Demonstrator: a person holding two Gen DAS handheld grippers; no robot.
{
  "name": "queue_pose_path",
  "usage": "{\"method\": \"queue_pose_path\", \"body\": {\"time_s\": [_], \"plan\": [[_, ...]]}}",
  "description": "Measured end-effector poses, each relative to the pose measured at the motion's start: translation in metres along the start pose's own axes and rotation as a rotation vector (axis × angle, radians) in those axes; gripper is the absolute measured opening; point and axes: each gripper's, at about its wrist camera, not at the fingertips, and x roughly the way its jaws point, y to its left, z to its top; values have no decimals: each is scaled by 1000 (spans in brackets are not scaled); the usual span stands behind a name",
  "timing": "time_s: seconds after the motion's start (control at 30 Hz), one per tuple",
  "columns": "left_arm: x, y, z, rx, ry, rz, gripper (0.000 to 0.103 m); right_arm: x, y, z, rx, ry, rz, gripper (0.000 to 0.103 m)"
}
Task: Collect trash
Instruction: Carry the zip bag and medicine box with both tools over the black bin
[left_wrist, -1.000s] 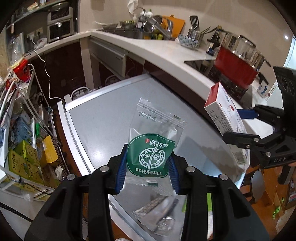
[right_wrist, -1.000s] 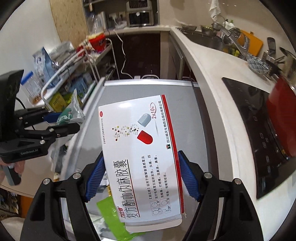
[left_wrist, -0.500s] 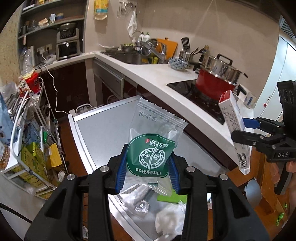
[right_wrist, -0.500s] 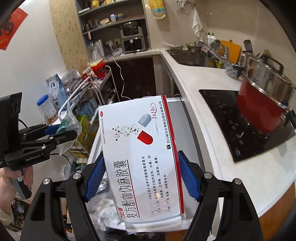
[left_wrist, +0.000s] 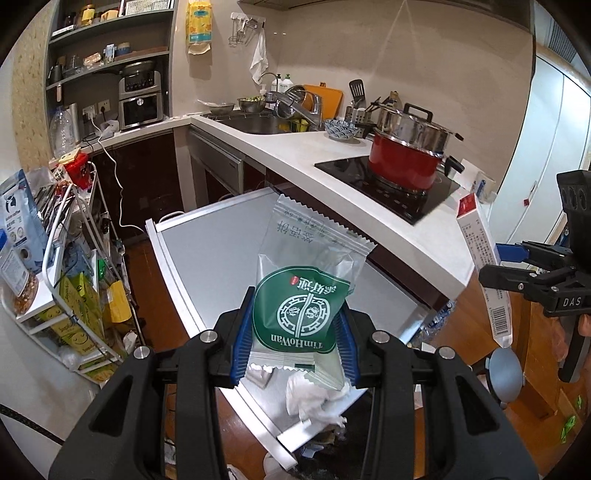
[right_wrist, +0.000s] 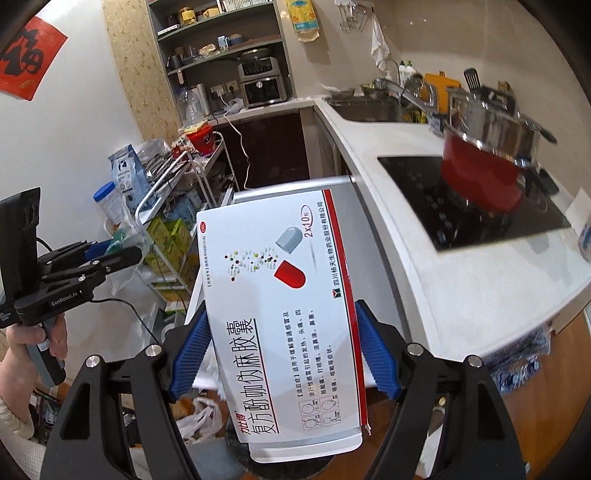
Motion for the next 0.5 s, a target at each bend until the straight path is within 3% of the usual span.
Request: {"method": "queue_pose_path", "body": {"time_s": [0.5], "plan": [[-1,-37,-74,38,148,13,40,5,9,-93,41,164,62,74]]}}
